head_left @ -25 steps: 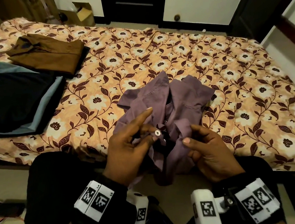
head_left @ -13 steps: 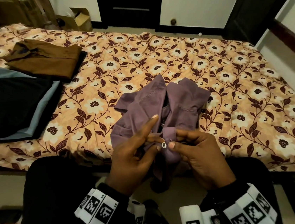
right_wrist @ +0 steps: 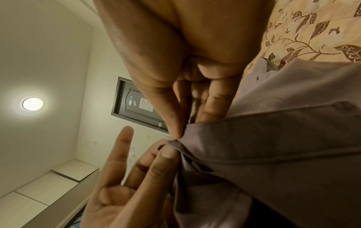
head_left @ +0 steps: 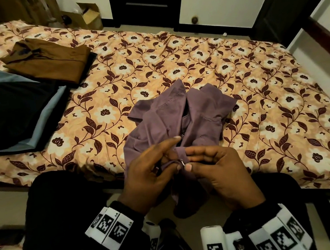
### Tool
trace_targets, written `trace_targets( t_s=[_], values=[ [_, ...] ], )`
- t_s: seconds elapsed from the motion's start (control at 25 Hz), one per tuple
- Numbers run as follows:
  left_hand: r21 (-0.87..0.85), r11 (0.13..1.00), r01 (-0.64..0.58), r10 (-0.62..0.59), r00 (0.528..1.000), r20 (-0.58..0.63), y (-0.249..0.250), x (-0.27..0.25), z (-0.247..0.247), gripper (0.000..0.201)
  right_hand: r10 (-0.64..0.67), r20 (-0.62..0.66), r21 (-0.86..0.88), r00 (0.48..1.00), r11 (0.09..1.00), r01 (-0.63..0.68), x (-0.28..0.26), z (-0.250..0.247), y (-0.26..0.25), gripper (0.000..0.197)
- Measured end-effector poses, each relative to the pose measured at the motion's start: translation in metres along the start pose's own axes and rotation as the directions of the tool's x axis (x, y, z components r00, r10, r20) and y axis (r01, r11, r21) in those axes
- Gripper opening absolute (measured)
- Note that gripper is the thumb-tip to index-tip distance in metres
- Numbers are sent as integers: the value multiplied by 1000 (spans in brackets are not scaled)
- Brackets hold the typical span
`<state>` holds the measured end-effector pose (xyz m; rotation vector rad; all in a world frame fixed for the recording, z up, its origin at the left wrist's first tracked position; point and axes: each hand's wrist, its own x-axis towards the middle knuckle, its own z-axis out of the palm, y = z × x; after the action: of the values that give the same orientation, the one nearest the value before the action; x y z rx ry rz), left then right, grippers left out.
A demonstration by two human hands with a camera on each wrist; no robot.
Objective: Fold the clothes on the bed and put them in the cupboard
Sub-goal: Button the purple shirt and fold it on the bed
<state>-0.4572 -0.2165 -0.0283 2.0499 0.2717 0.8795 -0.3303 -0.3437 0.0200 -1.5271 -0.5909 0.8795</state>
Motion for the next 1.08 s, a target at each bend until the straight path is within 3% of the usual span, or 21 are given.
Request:
trace_targets(
  t_s=[0.12, 0.28, 0.4, 0.56, 0.72, 0.84, 1.08],
  values=[
    [98, 995, 26, -22, 999, -42, -3, 0, -1, 20, -60, 26, -11, 998, 998, 60, -2, 1, 0, 32],
    [7, 983, 185, -185, 983, -9, -7, -3, 4, 31, -182, 42, -172, 982, 967, 187, -2, 0, -1, 29],
    [22, 992, 126, -127, 992, 27, -8, -3, 7, 31, -261, 47, -350, 964, 900, 260, 3, -1, 10, 28],
    [99, 991, 94, -97, 995, 32, -8, -3, 11, 23, -302, -13, -508, 953, 823, 254, 13, -1, 29, 21],
    [116, 984, 133, -132, 991, -13, -12, -6, 14, 27, -212, 8, -373, 977, 906, 200, 11, -2, 35, 20],
    [128, 981, 146, -144, 989, -25, -17, -5, 13, 25, -223, -2, -352, 975, 913, 208, 12, 1, 38, 17],
    [52, 998, 39, -47, 985, 163, -14, -2, 17, 18, -210, -192, -410, 958, 905, 116, 19, 7, 50, 14]
  ],
)
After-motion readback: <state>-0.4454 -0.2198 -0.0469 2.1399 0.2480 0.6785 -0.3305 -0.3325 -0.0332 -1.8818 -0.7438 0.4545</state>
